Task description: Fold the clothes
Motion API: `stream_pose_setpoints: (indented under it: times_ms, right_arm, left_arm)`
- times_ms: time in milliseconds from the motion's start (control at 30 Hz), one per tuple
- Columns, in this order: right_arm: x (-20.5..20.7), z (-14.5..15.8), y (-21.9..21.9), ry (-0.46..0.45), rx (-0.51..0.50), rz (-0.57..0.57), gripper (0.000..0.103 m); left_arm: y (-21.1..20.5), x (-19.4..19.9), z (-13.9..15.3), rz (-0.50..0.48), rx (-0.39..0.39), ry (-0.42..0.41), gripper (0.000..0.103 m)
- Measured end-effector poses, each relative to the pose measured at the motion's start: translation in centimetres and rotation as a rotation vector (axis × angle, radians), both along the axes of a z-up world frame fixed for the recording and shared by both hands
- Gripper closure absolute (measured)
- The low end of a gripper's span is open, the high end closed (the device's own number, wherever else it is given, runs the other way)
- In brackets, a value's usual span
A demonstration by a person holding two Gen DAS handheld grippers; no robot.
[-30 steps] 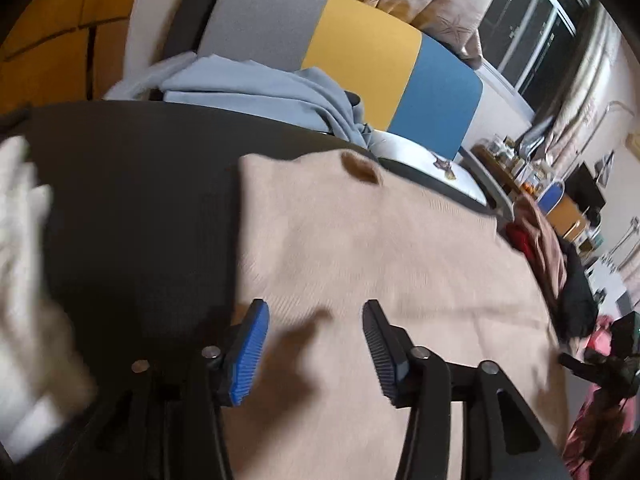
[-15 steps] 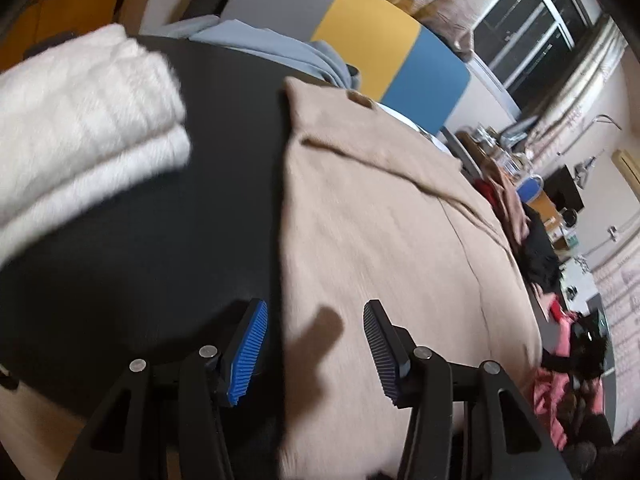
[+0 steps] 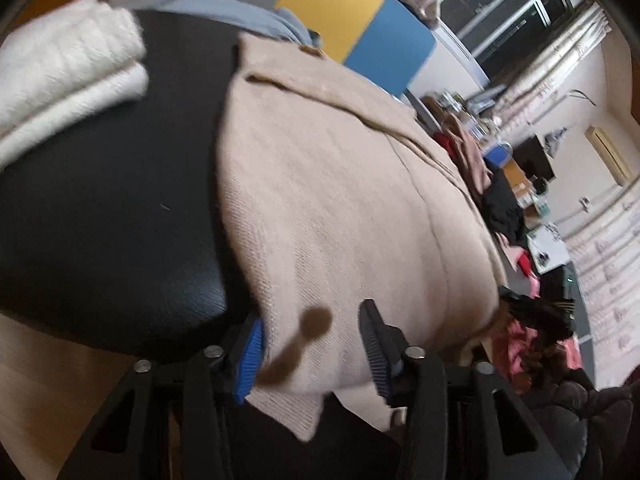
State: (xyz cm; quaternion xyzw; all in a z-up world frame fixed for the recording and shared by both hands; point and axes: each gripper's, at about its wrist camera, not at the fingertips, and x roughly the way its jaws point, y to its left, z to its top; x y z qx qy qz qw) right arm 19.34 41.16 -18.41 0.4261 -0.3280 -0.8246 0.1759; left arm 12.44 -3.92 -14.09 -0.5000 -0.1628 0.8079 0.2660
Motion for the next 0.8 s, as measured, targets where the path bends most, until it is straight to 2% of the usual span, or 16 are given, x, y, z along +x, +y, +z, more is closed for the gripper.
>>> stream_pose_setpoints:
  times_ms: [200,233,267,333,367,400,567,600,667,733,800]
  right_arm:
    - [0.3,-0.9,0.9,-0.005,-0.107,-0.012,0.091]
    - [0.3,-1.0,1.0,-0.009,-0.121,-0.009,0.085]
    - [0.5,-0.9,1.1,-0.012,-0.140,0.001,0.081]
    - [1.0,-0.5,1.2,-0.012,-0.148,0.032,0.061]
    - [1.1,-0.2,0.9,-0.012,-0.136,0.049,0.057]
    - [1.2,0.1,0.7,-0.011,-0.121,0.065,0.052]
    - [1.6,1.0,-0.7,-0.021,0.020,0.125,0.052]
    - [1.6,1.1,-0.9,-0.031,0.047,0.143,0.055]
    - [1.7,1.2,-1.1,-0.046,0.121,0.156,0.067]
    - [1.7,0.8,-0.6,-0.063,0.150,0.147,0.089]
    - [1.8,0.5,0.0,-0.071,0.143,0.139,0.091]
  left_arm:
    - [1.0,0.2,-0.1,-0.039,-0.039,0.006,0.057]
    - [1.1,0.2,-0.2,-0.048,-0.042,0.002,0.057]
    - [1.2,0.2,-0.3,-0.057,-0.045,-0.003,0.060]
    - [1.5,0.2,-0.5,-0.076,-0.050,-0.011,0.075]
    - [1.6,0.2,-0.6,-0.085,-0.052,-0.015,0.083]
    - [1.7,0.2,-0.7,-0.094,-0.055,-0.019,0.086]
    - [2.3,0.2,-1.1,-0.140,-0.071,-0.036,0.090]
    - [2.4,0.2,-1.2,-0.142,-0.075,-0.032,0.090]
    - [2.5,0.2,-1.2,-0.145,-0.082,-0.026,0.090]
    - [2.6,0.3,-1.2,-0.152,-0.090,-0.023,0.091]
    - [2.6,0.2,-0.9,-0.162,-0.083,-0.021,0.093]
